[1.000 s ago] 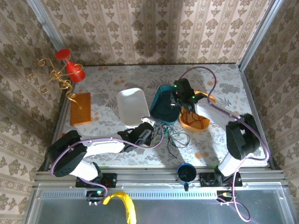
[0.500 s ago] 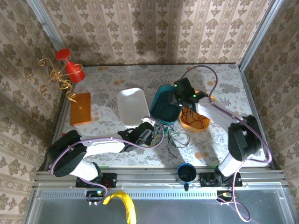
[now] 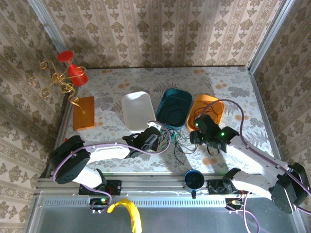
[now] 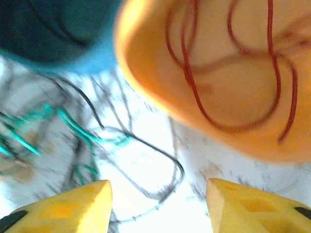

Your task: Untangle the cables

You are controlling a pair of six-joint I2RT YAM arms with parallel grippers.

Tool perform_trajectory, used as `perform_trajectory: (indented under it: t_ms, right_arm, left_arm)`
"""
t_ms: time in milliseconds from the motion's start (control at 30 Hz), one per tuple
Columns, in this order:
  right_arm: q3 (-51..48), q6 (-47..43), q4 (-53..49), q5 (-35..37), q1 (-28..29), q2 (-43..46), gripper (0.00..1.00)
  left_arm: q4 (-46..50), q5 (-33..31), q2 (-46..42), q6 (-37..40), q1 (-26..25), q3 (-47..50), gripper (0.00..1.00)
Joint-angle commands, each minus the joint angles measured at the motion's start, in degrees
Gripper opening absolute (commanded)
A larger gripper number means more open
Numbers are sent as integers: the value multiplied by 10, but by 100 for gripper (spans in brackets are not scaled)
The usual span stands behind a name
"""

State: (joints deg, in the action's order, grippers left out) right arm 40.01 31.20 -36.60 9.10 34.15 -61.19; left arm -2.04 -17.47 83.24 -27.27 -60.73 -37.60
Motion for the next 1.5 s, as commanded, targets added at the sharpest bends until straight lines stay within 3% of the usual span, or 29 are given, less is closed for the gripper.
perform_trajectory:
  t_ms: [0,333,733,800,900,967,1033,1267,1467]
  right_arm:
    - [-13,33,-12,30,8,-22,55]
    - [-25,35,55,50,9,-145,52]
    - [-36,59,114,62,30,-216,47]
    - [-38,70,118,69,30,-219,40]
    - [-42,87,117,85,30,-217,17]
    - [-45,96,114,94,32,-205,4]
    - [-46,103,104,105,34,-180,0]
    - [-38,100,36,151,41,-11,0]
    - [28,71,-42,265,41,107,0]
  left_arm:
    - [1,-13,6,-2,-4,-20,0]
    - [4,-15,-3,-5,-4,-16,0]
    - [7,-12,-4,-4,-5,-17,0]
    - [7,-12,-3,-3,-5,-18,0]
    - [10,-11,-1,-2,-4,-20,0]
    - [12,-9,-1,-1,-4,-23,0]
    - [13,-8,0,-1,-5,-23,0]
    - [12,-6,5,-1,-3,-24,0]
    - [11,-3,11,0,-2,-26,0]
